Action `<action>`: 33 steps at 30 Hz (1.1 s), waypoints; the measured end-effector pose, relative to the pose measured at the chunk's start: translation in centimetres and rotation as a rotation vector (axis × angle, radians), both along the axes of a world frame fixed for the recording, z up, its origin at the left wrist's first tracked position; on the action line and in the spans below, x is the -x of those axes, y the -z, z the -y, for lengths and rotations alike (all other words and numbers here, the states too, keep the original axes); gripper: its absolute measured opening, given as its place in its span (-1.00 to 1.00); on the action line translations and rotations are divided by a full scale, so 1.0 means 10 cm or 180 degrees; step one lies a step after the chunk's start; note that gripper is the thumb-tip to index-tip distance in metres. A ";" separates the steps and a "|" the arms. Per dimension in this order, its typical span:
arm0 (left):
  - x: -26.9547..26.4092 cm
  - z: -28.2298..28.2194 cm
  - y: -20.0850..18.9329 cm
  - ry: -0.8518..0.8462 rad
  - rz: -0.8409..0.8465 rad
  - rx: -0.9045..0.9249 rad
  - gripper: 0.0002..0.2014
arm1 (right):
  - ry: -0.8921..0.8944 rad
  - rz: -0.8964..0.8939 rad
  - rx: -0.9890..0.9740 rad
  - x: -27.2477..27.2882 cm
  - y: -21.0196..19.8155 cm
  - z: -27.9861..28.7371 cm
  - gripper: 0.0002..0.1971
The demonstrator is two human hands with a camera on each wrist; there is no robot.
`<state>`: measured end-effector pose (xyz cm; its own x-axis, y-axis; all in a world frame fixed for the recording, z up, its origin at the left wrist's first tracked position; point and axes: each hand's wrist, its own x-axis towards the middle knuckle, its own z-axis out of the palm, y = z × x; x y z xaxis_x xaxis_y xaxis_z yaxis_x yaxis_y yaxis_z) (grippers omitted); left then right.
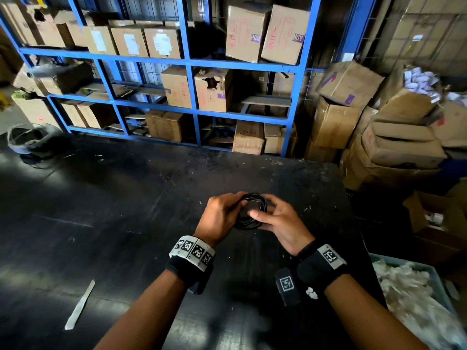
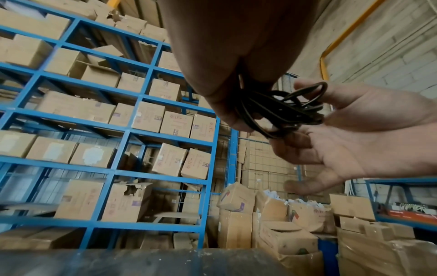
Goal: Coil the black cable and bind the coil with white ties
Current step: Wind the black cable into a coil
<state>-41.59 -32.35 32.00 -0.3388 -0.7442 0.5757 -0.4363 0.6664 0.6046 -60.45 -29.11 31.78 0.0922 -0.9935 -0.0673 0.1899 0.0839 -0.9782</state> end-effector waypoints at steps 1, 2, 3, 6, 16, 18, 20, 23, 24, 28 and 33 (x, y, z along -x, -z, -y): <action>0.03 -0.01 0.00 -0.0044 -0.0038 -0.0006 -0.81 | -0.0010 0.0098 -0.0079 -0.03 0.03 -0.01 -0.70; 0.05 -0.02 0.00 -0.0085 -0.0066 -0.0029 -0.82 | -0.0007 0.0189 -0.0112 -0.05 0.05 -0.02 -0.75; 0.07 -0.01 0.01 -0.0122 -0.0139 -0.0089 -0.82 | 0.0006 0.0282 -0.0132 -0.06 0.04 -0.03 -0.78; 0.08 0.02 0.03 -0.0276 -0.0604 -0.0497 -0.82 | -0.0087 0.0513 -0.0123 -0.05 0.03 -0.02 -0.77; 0.19 -0.06 0.09 0.0202 -0.1861 -0.1728 -0.80 | 0.0087 0.0961 0.0074 -0.07 0.13 -0.08 -0.89; 0.19 -0.08 0.14 0.0231 -0.1944 -0.1891 -0.79 | 0.0133 0.0588 0.0201 -0.06 0.13 -0.10 -0.84; 0.16 -0.10 0.18 0.0269 -0.1841 -0.1912 -0.79 | 0.0158 0.0018 0.0401 -0.02 0.12 -0.12 -0.57; 0.09 -0.09 0.19 0.0222 -0.1306 -0.1696 -0.79 | 0.0254 -0.0999 0.0953 0.07 0.11 -0.09 -0.24; 0.08 -0.10 0.19 0.0197 -0.1084 -0.1590 -0.79 | 0.0271 -0.1333 0.1238 0.09 0.11 -0.07 -0.25; 0.07 -0.13 0.17 0.0216 -0.0475 -0.1206 -0.76 | 0.0437 -0.2283 0.2329 0.11 0.16 0.03 -0.61; 0.08 -0.10 0.22 0.0327 -0.0240 -0.0997 -0.77 | 0.0617 -0.2331 0.2478 0.10 0.16 0.03 -0.75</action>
